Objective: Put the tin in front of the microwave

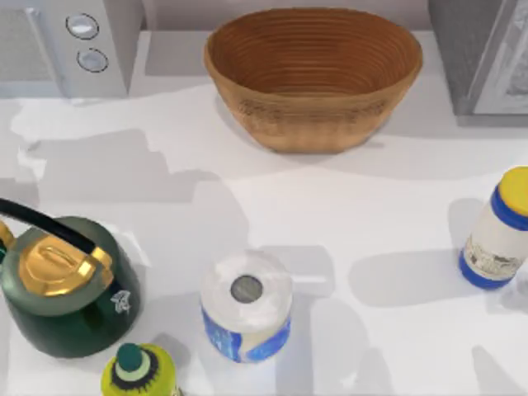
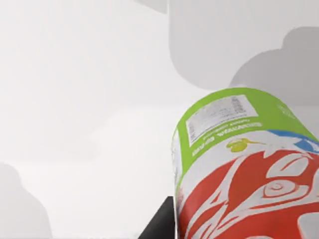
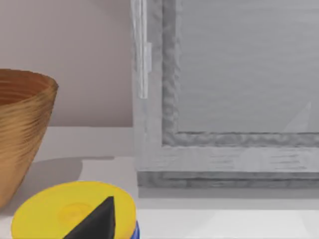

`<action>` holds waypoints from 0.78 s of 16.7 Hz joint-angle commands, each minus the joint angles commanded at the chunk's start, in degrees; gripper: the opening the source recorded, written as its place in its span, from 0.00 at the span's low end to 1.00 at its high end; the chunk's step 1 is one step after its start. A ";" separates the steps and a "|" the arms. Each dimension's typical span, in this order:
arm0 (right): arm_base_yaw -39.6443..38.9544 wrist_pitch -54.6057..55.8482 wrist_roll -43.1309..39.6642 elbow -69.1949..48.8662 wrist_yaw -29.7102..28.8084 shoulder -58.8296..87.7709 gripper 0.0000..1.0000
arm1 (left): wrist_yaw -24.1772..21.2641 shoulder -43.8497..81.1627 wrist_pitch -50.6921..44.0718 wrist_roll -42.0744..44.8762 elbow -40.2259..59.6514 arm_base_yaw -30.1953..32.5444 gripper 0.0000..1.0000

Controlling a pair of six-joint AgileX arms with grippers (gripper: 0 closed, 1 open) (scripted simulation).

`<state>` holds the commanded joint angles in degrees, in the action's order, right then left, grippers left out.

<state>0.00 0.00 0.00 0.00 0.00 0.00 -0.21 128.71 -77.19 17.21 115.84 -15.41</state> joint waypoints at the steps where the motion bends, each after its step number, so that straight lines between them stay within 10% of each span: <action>1: 0.00 0.00 0.00 0.00 0.00 0.00 1.00 | 0.02 0.06 0.29 1.19 -0.13 -1.24 0.00; 13: 0.00 0.00 0.00 0.00 0.00 0.00 1.00 | 0.04 0.11 2.28 1.95 -1.99 -2.02 0.00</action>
<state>0.00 0.00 0.00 0.00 0.00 0.00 -0.17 128.82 -74.90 19.16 113.86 -17.44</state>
